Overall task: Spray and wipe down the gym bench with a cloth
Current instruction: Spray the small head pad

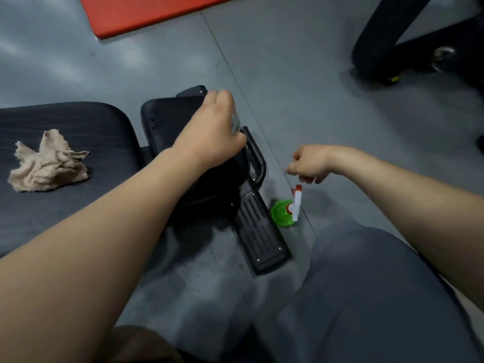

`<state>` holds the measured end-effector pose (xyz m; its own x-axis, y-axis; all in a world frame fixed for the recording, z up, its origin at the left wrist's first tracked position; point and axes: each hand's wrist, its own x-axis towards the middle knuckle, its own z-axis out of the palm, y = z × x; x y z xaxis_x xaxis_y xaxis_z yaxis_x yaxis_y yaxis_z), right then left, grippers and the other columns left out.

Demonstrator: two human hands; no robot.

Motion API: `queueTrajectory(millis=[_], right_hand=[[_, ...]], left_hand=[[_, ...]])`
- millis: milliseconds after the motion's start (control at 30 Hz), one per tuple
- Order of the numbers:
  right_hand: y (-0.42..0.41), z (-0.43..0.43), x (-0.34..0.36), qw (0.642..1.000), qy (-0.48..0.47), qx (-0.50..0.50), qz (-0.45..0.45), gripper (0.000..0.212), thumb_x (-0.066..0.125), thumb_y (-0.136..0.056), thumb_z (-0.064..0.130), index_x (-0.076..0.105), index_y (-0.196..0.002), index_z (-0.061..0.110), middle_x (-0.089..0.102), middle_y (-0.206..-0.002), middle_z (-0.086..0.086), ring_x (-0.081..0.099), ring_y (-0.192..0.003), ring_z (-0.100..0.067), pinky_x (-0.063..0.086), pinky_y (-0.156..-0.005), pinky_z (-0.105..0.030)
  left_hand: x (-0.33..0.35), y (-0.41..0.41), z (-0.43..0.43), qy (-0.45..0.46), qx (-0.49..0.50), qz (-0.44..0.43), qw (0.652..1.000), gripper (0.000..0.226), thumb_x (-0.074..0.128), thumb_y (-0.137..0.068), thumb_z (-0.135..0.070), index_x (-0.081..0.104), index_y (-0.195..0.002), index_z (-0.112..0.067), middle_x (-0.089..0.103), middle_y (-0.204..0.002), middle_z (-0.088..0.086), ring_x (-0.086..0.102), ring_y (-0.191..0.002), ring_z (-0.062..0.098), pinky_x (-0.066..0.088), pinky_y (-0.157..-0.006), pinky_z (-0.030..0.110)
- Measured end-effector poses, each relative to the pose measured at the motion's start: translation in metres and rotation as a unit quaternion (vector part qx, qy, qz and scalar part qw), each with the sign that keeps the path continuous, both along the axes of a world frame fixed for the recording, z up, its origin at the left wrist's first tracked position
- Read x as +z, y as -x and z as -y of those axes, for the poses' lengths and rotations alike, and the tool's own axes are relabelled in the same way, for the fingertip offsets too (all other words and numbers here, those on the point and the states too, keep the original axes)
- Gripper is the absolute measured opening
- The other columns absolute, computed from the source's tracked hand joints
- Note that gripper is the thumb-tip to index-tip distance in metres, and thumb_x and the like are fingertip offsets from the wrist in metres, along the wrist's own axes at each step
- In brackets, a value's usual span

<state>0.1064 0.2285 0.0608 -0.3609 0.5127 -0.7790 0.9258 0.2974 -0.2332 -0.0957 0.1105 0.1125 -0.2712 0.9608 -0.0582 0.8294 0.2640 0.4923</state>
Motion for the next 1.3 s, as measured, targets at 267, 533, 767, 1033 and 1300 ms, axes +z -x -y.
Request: queueTrajectory(millis=[267, 533, 767, 1033, 1300], right_hand=[[-0.047, 0.038, -0.049, 0.999, -0.021, -0.01, 0.037, 0.041, 0.063, -0.09, 0.046, 0.067, -0.08, 0.006, 0.07, -0.068, -0.01, 0.066, -0.054, -0.027, 0.056, -0.055, -0.03], [-0.03, 0.017, -0.065, 0.982, -0.182, 0.003, -0.057, 0.019, 0.058, -0.092, 0.03, 0.053, -0.081, 0.014, 0.066, -0.096, -0.016, 0.061, -0.091, -0.036, 0.036, -0.068, -0.029], [-0.025, 0.014, -0.106, 0.964, -0.19, -0.08, -0.166, 0.035, 0.062, -0.095, 0.043, 0.064, -0.102, 0.009, 0.06, -0.102, -0.014, 0.058, -0.095, -0.032, 0.043, -0.075, -0.034], [-0.054, 0.02, -0.13, 0.958, -0.085, -0.151, -0.229, 0.014, 0.075, -0.087, 0.019, 0.065, -0.096, 0.02, 0.057, -0.113, -0.013, 0.059, -0.096, -0.024, 0.041, -0.075, -0.025], [-0.043, 0.006, -0.096, 0.927, -0.173, -0.148, -0.298, 0.023, 0.065, -0.097, 0.032, 0.066, -0.115, 0.017, 0.053, -0.107, -0.006, 0.055, -0.094, -0.017, 0.036, -0.082, -0.021]], left_hand=[[-0.013, -0.029, 0.003, 0.02, -0.063, 0.011, 0.998, 0.044, 0.052, -0.084, -0.002, 0.061, -0.126, -0.013, 0.053, -0.118, 0.01, 0.057, -0.105, 0.031, 0.046, -0.087, 0.032], [-0.015, -0.006, 0.009, -0.005, 0.004, -0.013, 1.0, 0.038, 0.066, -0.09, -0.02, 0.057, -0.126, -0.014, 0.048, -0.112, 0.003, 0.053, -0.102, 0.024, 0.033, -0.081, 0.023], [-0.015, 0.022, 0.014, -0.041, 0.085, -0.066, 0.993, 0.029, 0.066, -0.09, -0.02, 0.06, -0.117, -0.01, 0.062, -0.113, 0.011, 0.056, -0.11, 0.029, 0.034, -0.085, 0.025], [-0.018, 0.026, 0.016, -0.062, 0.102, -0.073, 0.99, 0.022, 0.062, -0.088, -0.015, 0.06, -0.109, -0.009, 0.062, -0.114, 0.014, 0.054, -0.11, 0.03, 0.031, -0.084, 0.023], [-0.01, 0.028, 0.018, -0.063, 0.104, -0.064, 0.99, 0.022, 0.062, -0.088, -0.014, 0.06, -0.108, -0.008, 0.062, -0.109, 0.012, 0.054, -0.108, 0.03, 0.029, -0.082, 0.023]])
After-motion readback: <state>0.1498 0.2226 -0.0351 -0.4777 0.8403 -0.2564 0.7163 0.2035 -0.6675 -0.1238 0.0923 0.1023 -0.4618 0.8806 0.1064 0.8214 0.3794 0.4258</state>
